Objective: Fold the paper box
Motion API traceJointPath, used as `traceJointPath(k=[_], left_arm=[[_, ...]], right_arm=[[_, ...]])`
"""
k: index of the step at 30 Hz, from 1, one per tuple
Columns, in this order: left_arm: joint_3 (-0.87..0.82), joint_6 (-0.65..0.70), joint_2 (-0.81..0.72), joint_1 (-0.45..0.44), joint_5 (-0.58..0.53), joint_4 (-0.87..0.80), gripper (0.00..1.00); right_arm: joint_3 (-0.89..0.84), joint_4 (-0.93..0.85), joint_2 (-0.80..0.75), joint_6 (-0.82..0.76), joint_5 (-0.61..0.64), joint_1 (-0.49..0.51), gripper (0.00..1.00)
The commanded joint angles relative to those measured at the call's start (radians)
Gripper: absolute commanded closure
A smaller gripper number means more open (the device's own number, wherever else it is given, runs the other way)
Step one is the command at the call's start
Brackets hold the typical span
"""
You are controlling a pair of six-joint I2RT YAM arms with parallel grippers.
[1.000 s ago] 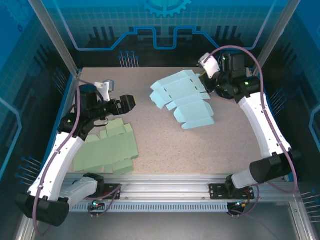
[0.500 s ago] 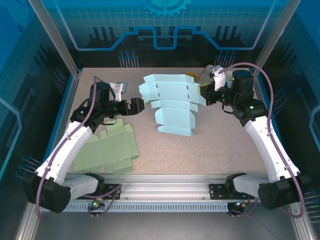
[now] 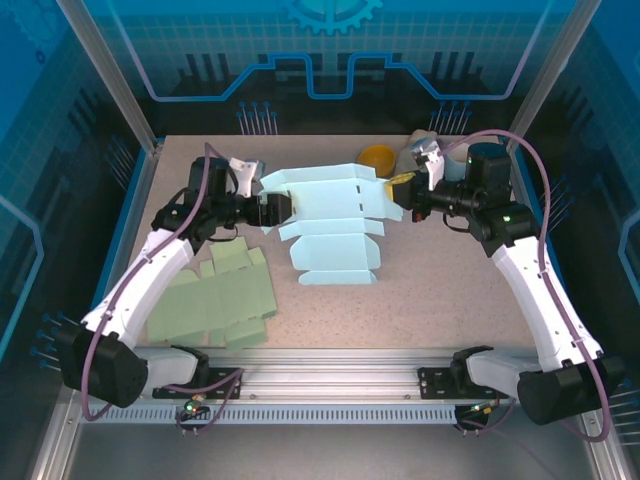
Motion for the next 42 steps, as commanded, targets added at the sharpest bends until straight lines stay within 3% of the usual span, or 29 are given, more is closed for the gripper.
traceJointPath(k=[1, 9, 13, 16, 19, 21, 26, 32, 38, 42], left_arm=[[-0.026, 0.057, -0.06, -0.005, 0.028, 0.062, 0.26], [-0.164, 0.054, -0.194, -0.007, 0.077, 0.21, 0.62], [-0.138, 0.079, -0.172, -0.006, 0.111, 0.16, 1.0], [-0.109, 0.101, -0.145, -0.01, 0.106, 0.111, 1.0], [-0.103, 0.131, -0.149, -0.018, 0.064, 0.095, 1.0], [-0.105, 0.15, -0.159, -0.021, 0.039, 0.093, 1.0], [-0.094, 0.221, -0.163, -0.05, -0.044, 0.052, 1.0], [-0.098, 0.319, -0.166, -0.145, -0.264, 0.006, 1.0], [-0.148, 0.392, -0.173, -0.241, -0.421, 0.012, 1.0], [-0.168, 0.406, -0.184, -0.29, -0.472, 0.018, 1.0]], right_arm=[[0.011, -0.018, -0.004, -0.029, -0.062, -0.019, 1.0], [0.01, -0.01, 0.017, -0.03, -0.084, -0.027, 1.0], [-0.001, 0.011, 0.024, -0.024, -0.085, -0.028, 1.0], [-0.004, 0.004, 0.027, -0.059, -0.064, -0.026, 0.97], [-0.002, -0.027, 0.024, -0.137, -0.026, -0.025, 0.81], [0.008, -0.059, 0.02, -0.209, 0.01, -0.025, 0.63], [0.042, -0.099, 0.003, -0.458, 0.084, 0.009, 0.49], [0.155, -0.205, 0.09, -0.821, 0.199, 0.167, 0.43], [0.337, -0.331, 0.293, -0.979, 0.388, 0.307, 0.42], [0.393, -0.359, 0.37, -1.031, 0.436, 0.339, 0.42]])
